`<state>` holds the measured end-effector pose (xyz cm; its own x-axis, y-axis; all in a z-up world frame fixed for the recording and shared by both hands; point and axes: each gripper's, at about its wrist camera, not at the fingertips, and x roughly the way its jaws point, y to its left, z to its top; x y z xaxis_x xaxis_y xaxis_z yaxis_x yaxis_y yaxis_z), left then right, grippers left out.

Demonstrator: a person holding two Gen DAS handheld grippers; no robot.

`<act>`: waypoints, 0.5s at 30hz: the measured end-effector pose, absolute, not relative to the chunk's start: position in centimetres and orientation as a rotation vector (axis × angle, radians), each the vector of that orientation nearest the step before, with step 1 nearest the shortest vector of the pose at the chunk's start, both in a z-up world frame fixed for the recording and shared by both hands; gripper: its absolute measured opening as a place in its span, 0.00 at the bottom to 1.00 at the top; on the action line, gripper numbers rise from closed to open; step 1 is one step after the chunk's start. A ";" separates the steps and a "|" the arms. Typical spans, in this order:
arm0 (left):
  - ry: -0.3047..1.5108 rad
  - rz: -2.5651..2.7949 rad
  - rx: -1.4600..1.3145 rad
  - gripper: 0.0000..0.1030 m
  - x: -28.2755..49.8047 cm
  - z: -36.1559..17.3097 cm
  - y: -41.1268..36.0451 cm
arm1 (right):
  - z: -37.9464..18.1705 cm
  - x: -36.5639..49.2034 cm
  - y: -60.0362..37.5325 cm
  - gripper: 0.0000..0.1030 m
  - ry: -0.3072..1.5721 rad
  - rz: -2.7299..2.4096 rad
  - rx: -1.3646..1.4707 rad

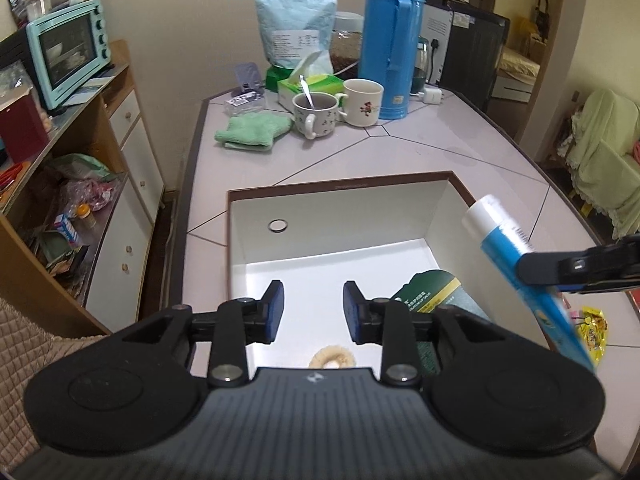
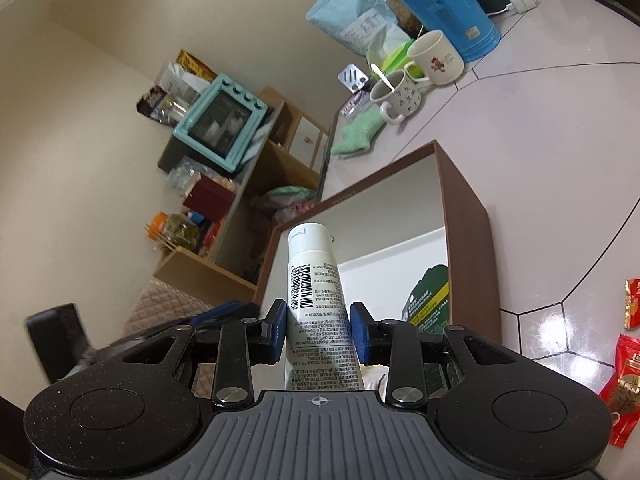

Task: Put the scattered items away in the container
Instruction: 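Carry the cracker into the box and open the left tool while right carries tube, then lower the white tube into the box and open the right tool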

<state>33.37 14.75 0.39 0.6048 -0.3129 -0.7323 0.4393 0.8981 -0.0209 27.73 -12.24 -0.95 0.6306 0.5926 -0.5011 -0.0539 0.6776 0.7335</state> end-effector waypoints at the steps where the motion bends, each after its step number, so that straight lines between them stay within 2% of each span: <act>1: 0.811 -0.432 0.162 0.29 33.2 0.6 15.2 | -1.1 28.0 -11.9 0.32 0.823 0.413 0.734; 15: 0.800 -0.395 0.122 0.30 32.3 1.9 18.5 | -3.3 30.8 -7.8 0.32 0.919 0.433 0.614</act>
